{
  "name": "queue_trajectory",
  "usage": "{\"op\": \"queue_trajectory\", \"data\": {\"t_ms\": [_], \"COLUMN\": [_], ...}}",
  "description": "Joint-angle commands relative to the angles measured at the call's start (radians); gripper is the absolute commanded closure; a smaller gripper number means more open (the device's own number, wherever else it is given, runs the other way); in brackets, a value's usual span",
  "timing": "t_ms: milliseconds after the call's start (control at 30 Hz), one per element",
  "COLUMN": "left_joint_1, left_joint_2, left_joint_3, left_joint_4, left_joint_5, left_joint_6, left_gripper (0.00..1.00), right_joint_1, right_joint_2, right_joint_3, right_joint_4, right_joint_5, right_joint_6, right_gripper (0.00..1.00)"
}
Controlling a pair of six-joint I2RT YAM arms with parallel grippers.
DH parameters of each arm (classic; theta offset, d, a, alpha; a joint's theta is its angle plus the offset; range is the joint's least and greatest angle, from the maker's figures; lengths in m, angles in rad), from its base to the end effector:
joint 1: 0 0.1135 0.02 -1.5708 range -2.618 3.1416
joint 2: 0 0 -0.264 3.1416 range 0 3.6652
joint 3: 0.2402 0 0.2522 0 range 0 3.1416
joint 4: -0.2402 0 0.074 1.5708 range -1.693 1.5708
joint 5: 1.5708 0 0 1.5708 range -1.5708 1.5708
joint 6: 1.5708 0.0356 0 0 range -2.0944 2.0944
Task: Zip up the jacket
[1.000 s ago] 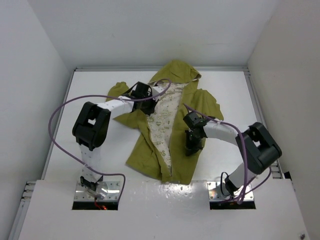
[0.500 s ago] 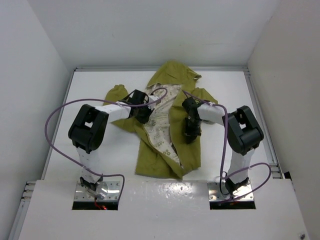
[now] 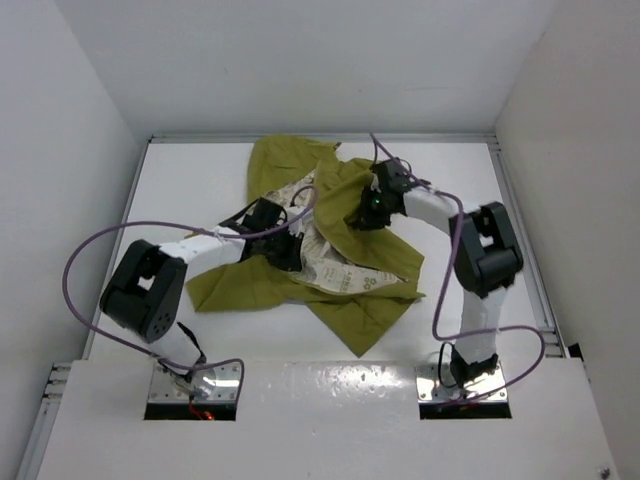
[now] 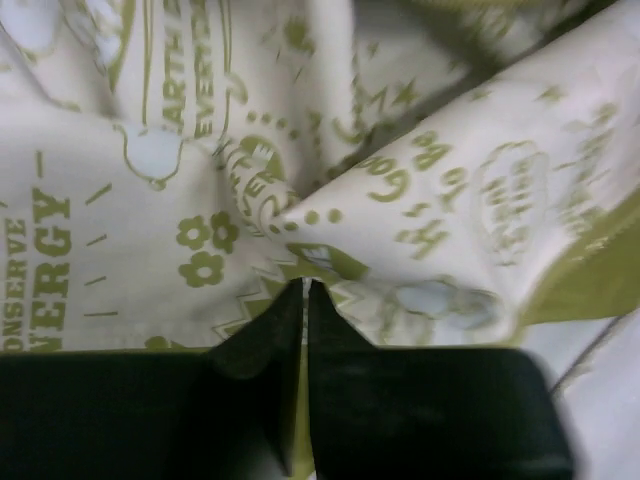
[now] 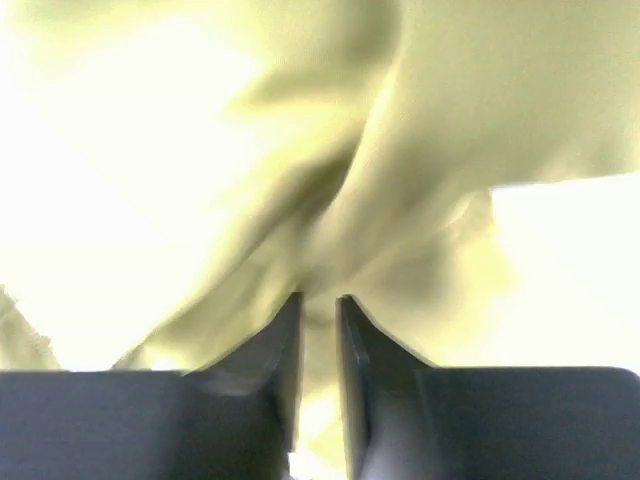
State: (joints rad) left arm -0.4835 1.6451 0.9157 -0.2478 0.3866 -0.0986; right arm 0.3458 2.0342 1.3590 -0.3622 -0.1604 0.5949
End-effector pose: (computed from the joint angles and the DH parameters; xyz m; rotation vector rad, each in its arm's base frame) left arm 0.2789 -0.1616 0.1696 0.6482 2.5149 -0.7137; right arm 0.3953 0.1485 0.1494 0.2755 2.6756 0.5256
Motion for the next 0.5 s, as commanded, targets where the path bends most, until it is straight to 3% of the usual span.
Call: {"op": "queue_trajectory", "data": {"t_ms": [0, 200, 333, 367, 467], "left_joint_1": [0.005, 0.014, 0.023, 0.023, 0.023], "left_joint_2": [-0.114, -0.220, -0.260, -0.260, -0.283], "left_joint_3": [0.006, 0.037, 0.058, 0.058, 0.049], "left_joint_4": [0.087, 0.078, 0.035, 0.035, 0.013], "left_joint_5": [0.029, 0.038, 0.083, 0.093, 0.147], "left_joint_6": [-0.102, -0.067, -0.027, -0.027, -0.003], "left_gripper": [0.85, 0.67, 0.56, 0.53, 0.44], "right_joint_1": [-0.051, -0.224, -0.422, -0.457, -0.520], "right_joint_2": [-0.255, -0.543, -0.681, -0.692, -0.707], "right_joint_3": [-0.150, -0.397, -0.509, -0.527, -0.639], "right_joint_4": [0.195, 0.097, -0.107, -0.159, -0.289], "right_joint_5": [-0.198, -0.533, -0.708, -0.775, -0.781], "right_joint_6": [-0.041, -0.069, -0.119, -0.156, -0.259], "right_gripper": [0.74, 0.40, 0.30, 0.21, 0.17]}}
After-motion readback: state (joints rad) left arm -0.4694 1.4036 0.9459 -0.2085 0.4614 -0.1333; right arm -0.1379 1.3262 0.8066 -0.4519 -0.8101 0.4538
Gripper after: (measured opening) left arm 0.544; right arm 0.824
